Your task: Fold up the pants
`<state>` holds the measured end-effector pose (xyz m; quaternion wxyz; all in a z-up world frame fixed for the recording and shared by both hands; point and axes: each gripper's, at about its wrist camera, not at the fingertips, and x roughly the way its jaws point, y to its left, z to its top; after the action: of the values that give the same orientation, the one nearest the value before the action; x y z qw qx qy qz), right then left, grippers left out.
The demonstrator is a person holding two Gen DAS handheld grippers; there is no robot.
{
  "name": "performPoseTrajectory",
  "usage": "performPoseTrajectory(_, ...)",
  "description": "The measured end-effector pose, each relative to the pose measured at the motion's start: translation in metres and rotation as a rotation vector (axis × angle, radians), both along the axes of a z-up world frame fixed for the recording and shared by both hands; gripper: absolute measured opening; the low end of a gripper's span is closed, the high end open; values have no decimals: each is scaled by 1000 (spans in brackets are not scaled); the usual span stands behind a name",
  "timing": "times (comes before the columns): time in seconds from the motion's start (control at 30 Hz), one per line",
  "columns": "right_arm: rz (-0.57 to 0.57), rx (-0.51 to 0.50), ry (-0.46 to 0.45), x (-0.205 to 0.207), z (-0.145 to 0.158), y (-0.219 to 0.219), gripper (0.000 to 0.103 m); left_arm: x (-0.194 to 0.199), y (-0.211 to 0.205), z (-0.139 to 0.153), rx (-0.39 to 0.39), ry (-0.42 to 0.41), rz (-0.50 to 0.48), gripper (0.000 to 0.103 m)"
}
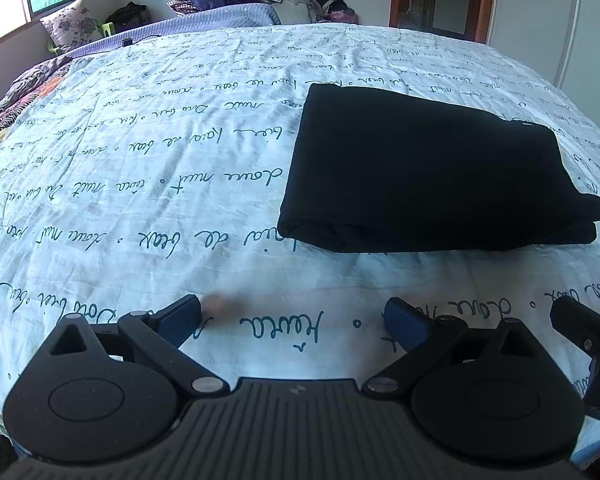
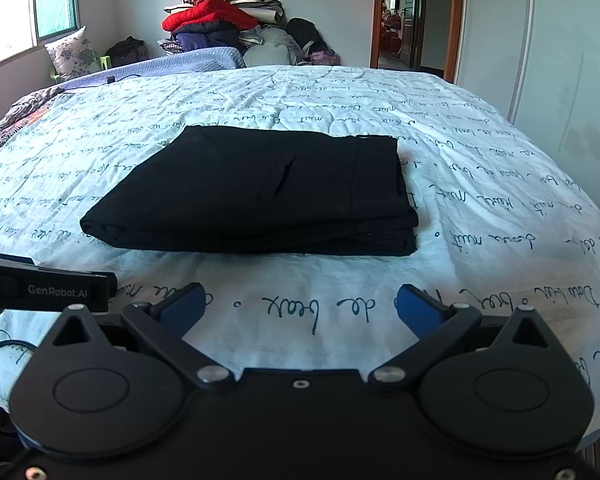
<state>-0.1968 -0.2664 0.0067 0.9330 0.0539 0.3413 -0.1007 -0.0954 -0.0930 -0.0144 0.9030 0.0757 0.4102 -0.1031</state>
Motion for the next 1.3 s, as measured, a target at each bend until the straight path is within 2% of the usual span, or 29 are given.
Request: performPoseTrajectory(1.3, 2, 0, 4, 0, -1, 0, 103, -1, 0, 0, -4, 11, -9, 100)
